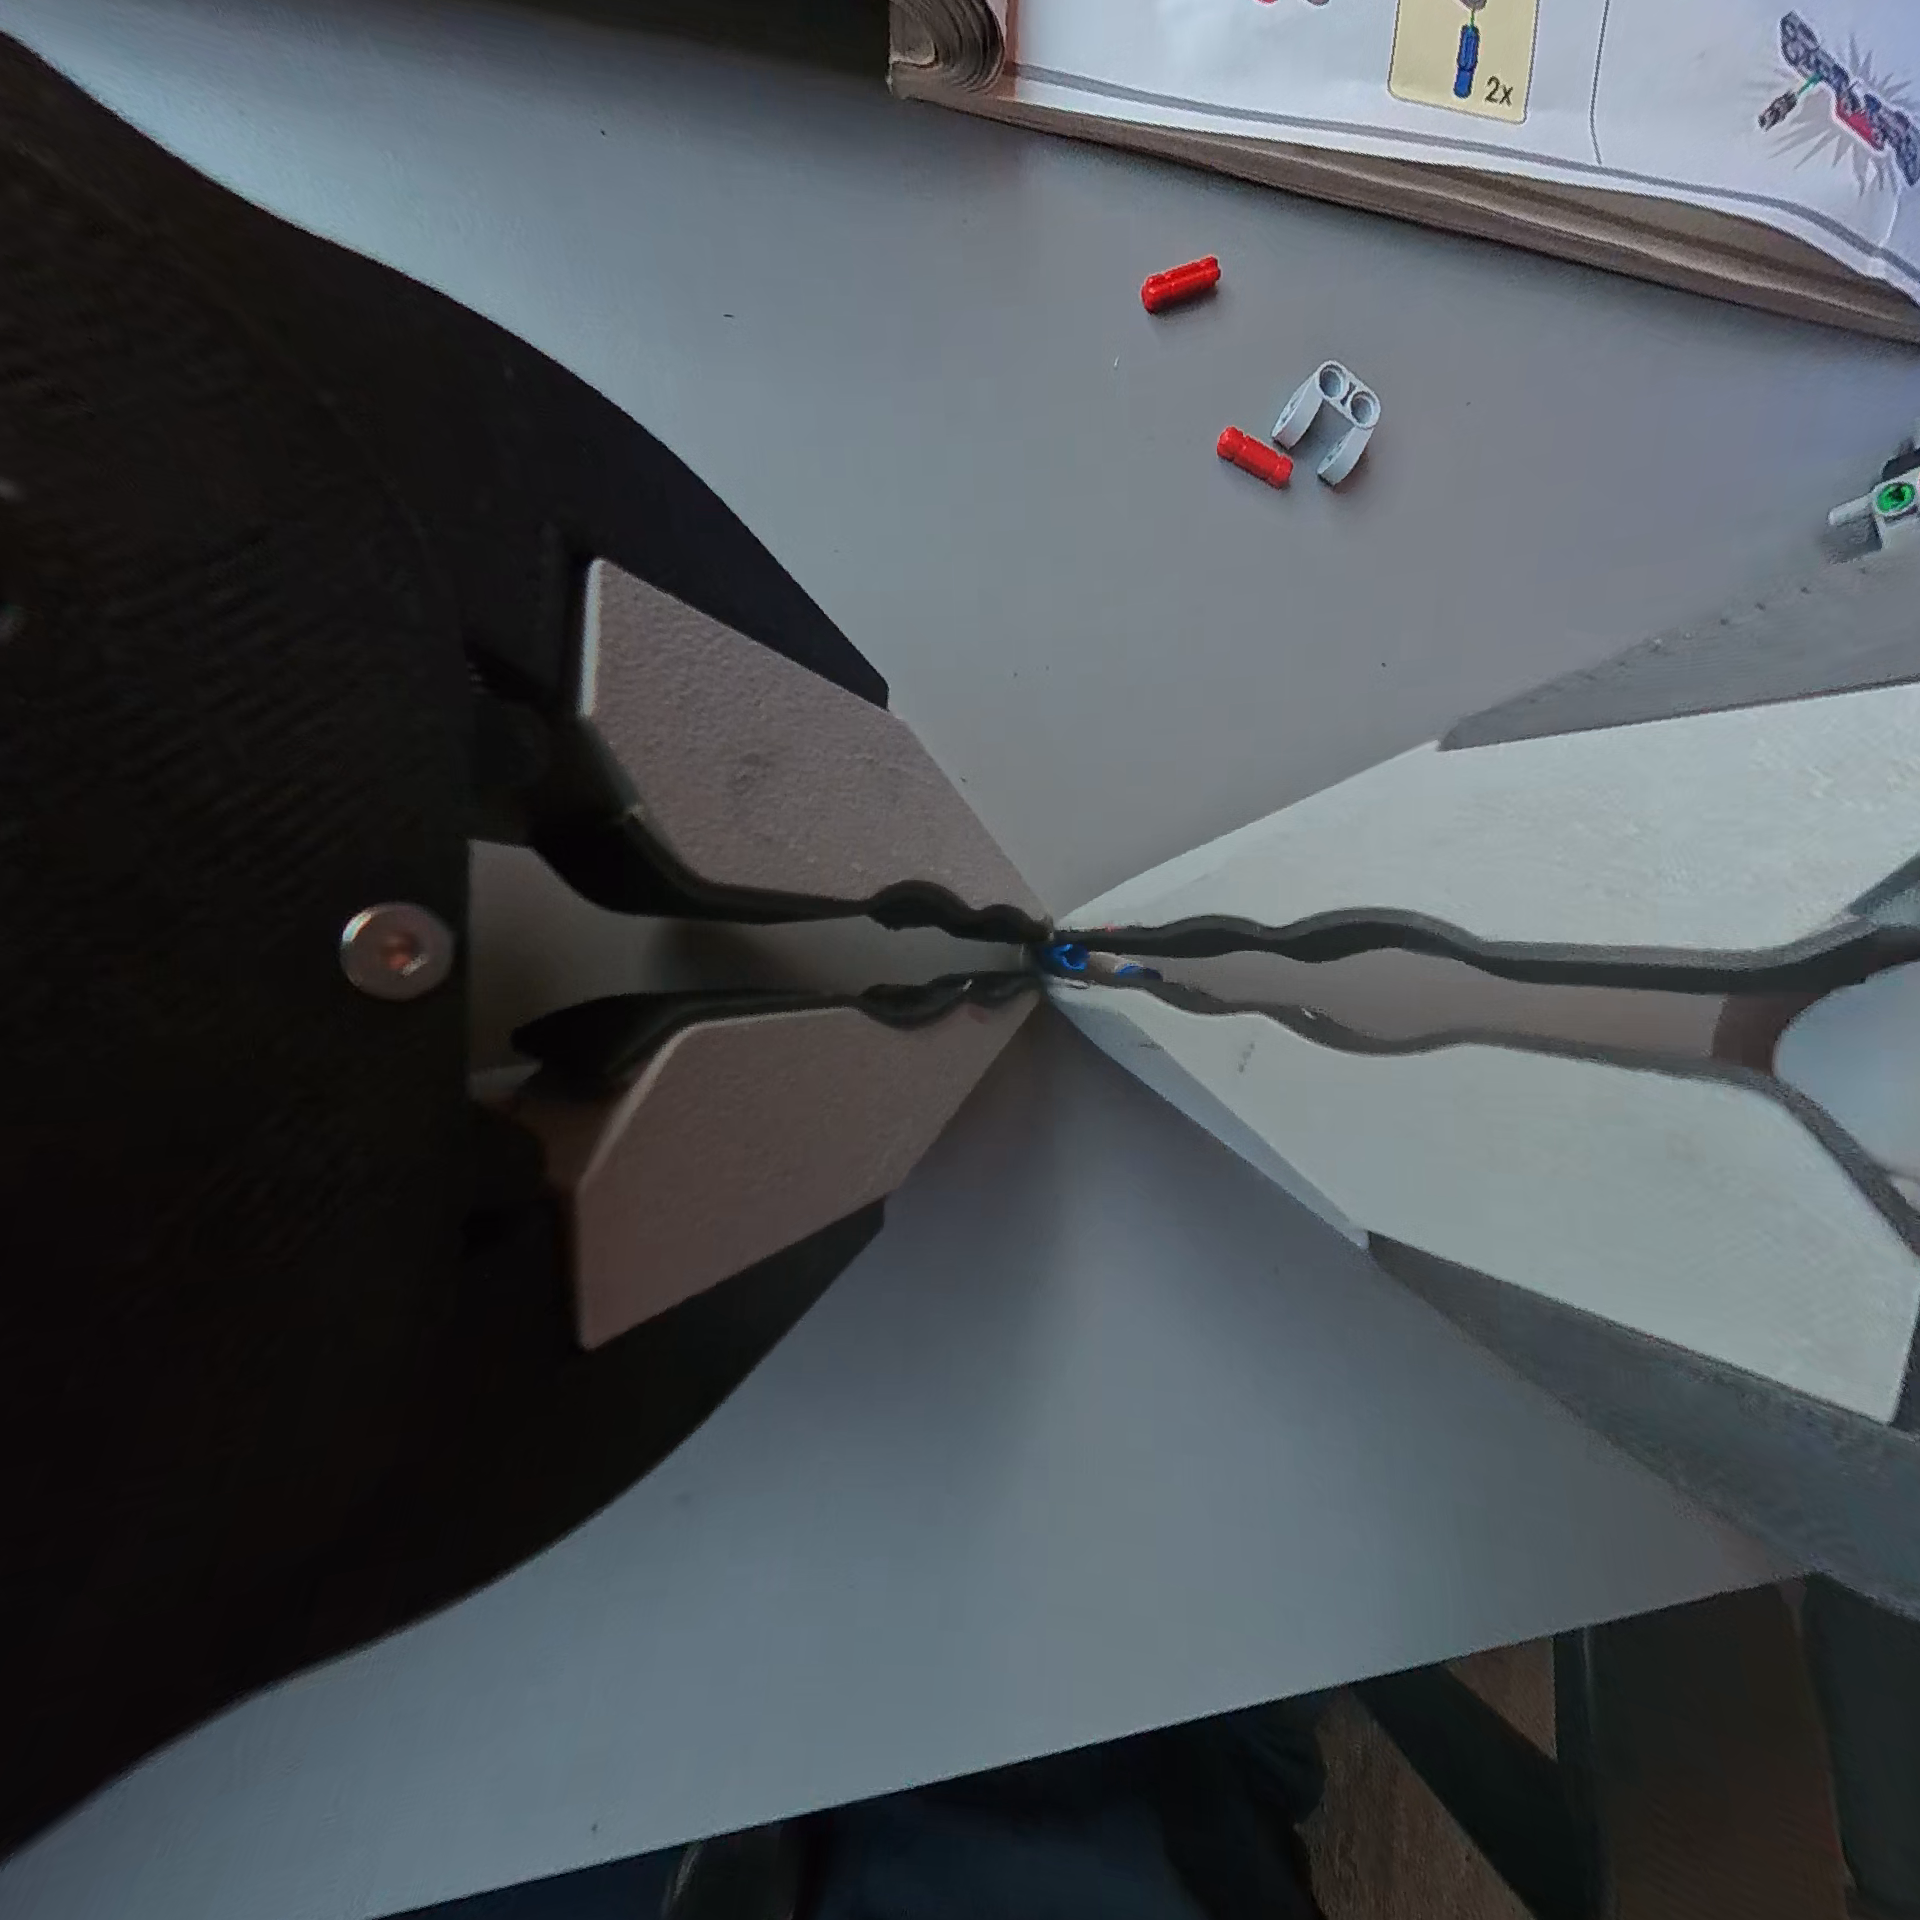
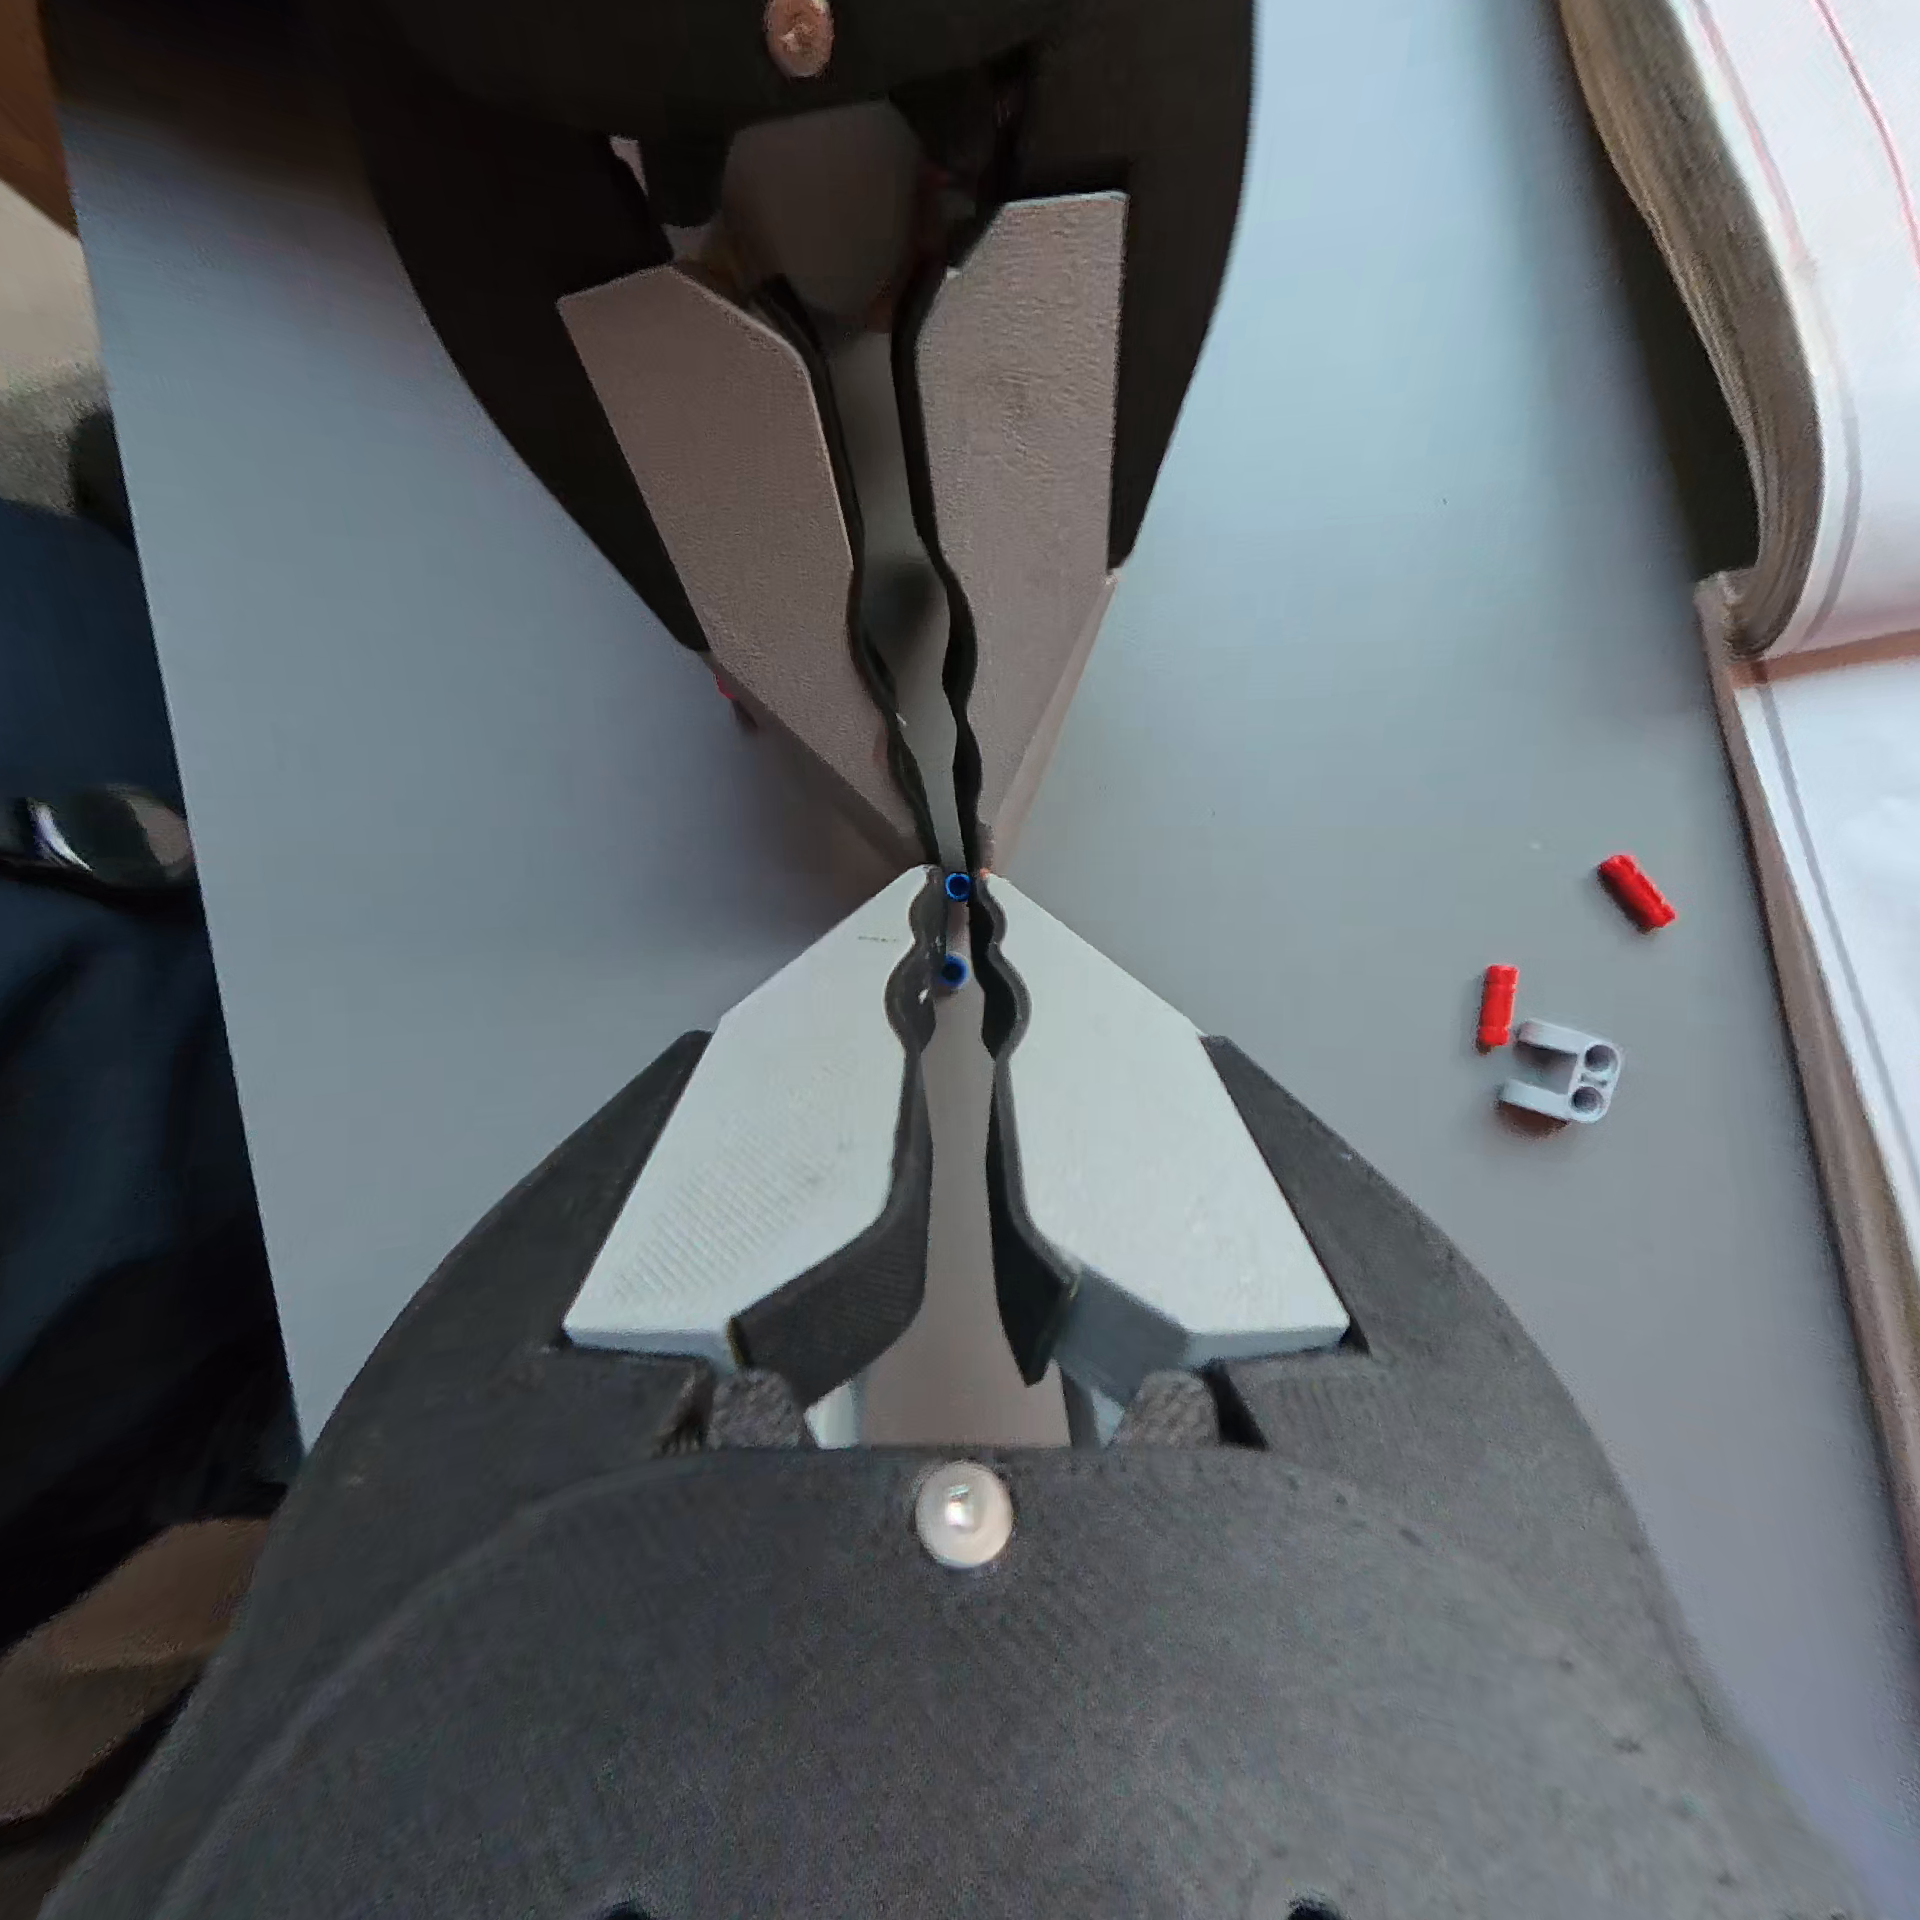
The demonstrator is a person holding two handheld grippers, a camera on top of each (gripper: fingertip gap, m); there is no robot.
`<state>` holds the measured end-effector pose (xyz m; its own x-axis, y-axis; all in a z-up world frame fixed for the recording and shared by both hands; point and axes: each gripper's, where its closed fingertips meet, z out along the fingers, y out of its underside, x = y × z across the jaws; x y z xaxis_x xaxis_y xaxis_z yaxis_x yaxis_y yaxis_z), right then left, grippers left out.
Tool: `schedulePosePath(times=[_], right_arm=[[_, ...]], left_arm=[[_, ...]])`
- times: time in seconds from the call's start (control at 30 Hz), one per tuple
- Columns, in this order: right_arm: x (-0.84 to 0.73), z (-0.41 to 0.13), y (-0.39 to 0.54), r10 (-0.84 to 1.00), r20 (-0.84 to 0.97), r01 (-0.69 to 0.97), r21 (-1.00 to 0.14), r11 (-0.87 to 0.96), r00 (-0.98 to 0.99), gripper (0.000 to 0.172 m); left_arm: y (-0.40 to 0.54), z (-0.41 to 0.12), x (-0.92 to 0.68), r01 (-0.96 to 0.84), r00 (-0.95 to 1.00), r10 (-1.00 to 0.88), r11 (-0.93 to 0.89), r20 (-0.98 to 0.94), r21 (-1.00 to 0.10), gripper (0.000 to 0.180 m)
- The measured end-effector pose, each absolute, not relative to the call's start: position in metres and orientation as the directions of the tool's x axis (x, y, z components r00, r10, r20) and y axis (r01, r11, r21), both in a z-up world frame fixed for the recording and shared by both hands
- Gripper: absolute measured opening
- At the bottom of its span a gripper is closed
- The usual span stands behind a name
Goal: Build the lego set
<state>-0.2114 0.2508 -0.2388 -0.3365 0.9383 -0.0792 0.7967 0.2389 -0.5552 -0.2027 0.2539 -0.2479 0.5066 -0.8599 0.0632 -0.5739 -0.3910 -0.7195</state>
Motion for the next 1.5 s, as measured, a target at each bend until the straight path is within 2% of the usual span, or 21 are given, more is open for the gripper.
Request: schedulePosePath(times=[0.13, 0.17, 0.2, 0.3, 0.57, 0.7, 0.83, 0.93, 1.0, 1.17, 1.27, 1.4, 1.5], right_arm=[[-0.213, -0.227, 0.248, 0.941, -0.16, 0.739, -0.663, 0.123, -0.299, 0.01], [-0.213, -0.224, 0.25, 0.946, -0.147, 0.724, -0.68, 0.114, -0.288, 0.01], [-0.211, -0.224, 0.252, 0.95, -0.13, 0.717, -0.687, 0.12, -0.283, 0.0], [-0.207, -0.232, 0.256, 0.958, -0.093, 0.728, -0.671, 0.14, -0.27, 0.001], [-0.188, -0.205, 0.272, 0.97, -0.145, 0.67, -0.742, 0.024, -0.196, 0.022], [-0.155, -0.216, 0.274, 0.976, -0.088, 0.736, -0.672, 0.088, -0.197, 0.029], [-0.14, -0.233, 0.276, 0.989, -0.147, 0.788, -0.605, -0.111, 0.027, 0.033], [-0.143, -0.233, 0.257, 0.969, -0.209, 0.717, -0.655, -0.239, 0.132, 0.037], [-0.142, -0.241, 0.249, 0.968, -0.183, 0.714, -0.654, -0.249, 0.17, 0.041], [-0.153, -0.246, 0.257, 0.968, -0.069, 0.687, -0.693, -0.219, 0.239, 0.04], [-0.158, -0.248, 0.256, 0.981, -0.034, 0.704, -0.691, -0.163, 0.193, 0.015], [-0.157, -0.248, 0.254, 0.991, -0.033, 0.709, -0.696, -0.116, 0.13, 0.013], [-0.16, -0.247, 0.25, 0.999, -0.037, 0.691, -0.721, -0.051, 0.035, 0.013]], left_arm=[[0.255, -0.248, -0.202, -0.573, 0.517, -0.854, -0.395, 0.057, -0.719, 0.0], [0.255, -0.248, -0.202, -0.572, 0.517, -0.854, -0.395, 0.058, -0.719, 0.0], [0.255, -0.248, -0.202, -0.571, 0.517, -0.854, -0.396, 0.06, -0.719, 0.0], [0.255, -0.248, -0.202, -0.567, 0.517, -0.853, -0.403, 0.07, -0.719, 0.0], [0.255, -0.248, -0.202, -0.561, 0.52, -0.851, -0.411, 0.081, -0.719, 0.0], [0.255, -0.248, -0.203, -0.571, 0.521, -0.851, -0.403, 0.063, -0.716, 0.0], [0.26, -0.247, -0.201, -0.579, 0.534, -0.844, -0.401, 0.042, -0.71, 0.0], [0.262, -0.241, -0.191, -0.564, 0.528, -0.847, -0.408, 0.067, -0.718, 0.0], [0.262, -0.242, -0.186, -0.575, 0.518, -0.853, -0.406, 0.069, -0.71, 0.0], [0.257, -0.248, -0.169, -0.611, 0.469, -0.88, -0.387, 0.078, -0.691, 0.0], [0.254, -0.248, -0.164, -0.626, 0.451, -0.89, -0.366, 0.063, -0.689, 0.0], [0.253, -0.248, -0.168, -0.634, 0.431, -0.901, -0.347, 0.058, -0.691, 0.001], [0.249, -0.247, -0.17, -0.643, 0.387, -0.921, -0.306, 0.046, -0.703, 0.016]])
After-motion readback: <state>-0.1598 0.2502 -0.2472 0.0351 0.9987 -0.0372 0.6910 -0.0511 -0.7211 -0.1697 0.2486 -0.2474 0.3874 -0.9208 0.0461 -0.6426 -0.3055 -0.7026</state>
